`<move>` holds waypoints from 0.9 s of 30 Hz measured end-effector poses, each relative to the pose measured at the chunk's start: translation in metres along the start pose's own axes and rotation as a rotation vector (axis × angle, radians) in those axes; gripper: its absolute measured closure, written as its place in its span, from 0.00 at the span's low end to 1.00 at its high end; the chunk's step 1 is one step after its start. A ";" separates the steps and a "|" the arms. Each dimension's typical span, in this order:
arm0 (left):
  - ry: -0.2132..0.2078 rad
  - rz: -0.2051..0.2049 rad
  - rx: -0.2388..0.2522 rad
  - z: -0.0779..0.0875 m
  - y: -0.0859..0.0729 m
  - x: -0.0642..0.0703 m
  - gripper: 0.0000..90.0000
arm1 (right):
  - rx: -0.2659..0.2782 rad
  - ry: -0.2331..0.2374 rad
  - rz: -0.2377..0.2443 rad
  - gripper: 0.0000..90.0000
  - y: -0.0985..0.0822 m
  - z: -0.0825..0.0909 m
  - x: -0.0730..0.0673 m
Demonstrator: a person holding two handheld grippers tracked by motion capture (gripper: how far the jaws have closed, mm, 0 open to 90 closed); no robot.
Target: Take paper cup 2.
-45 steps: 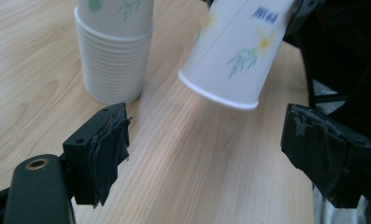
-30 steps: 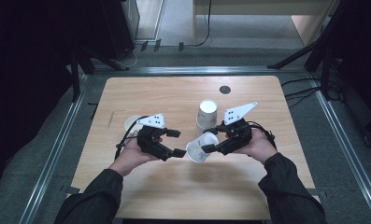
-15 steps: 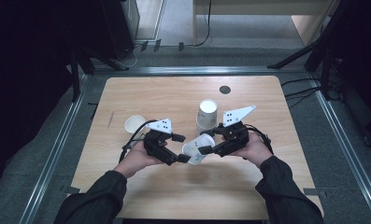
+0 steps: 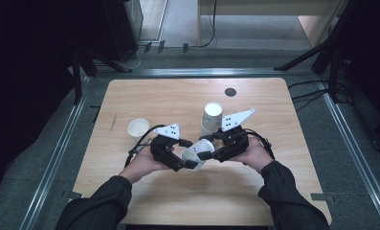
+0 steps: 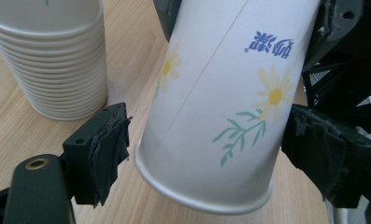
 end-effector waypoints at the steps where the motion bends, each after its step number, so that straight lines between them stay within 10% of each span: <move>1: -0.002 0.001 -0.001 -0.001 0.000 0.000 0.18 | 0.005 0.001 0.000 0.40 0.001 -0.001 0.000; 27: 0.030 -0.038 0.001 -0.003 -0.005 0.001 0.25 | 0.014 0.001 -0.027 0.40 0.002 -0.002 0.002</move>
Point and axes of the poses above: each handheld gripper's, and its own axes: z roughly backward along the jaws, y roughly out of its top, x roughly to its right, the point moved 2 cm from there along -z, roughly forward along the jaws, and after that the axes turned 6 degrees about z, right-handed, at the moved point
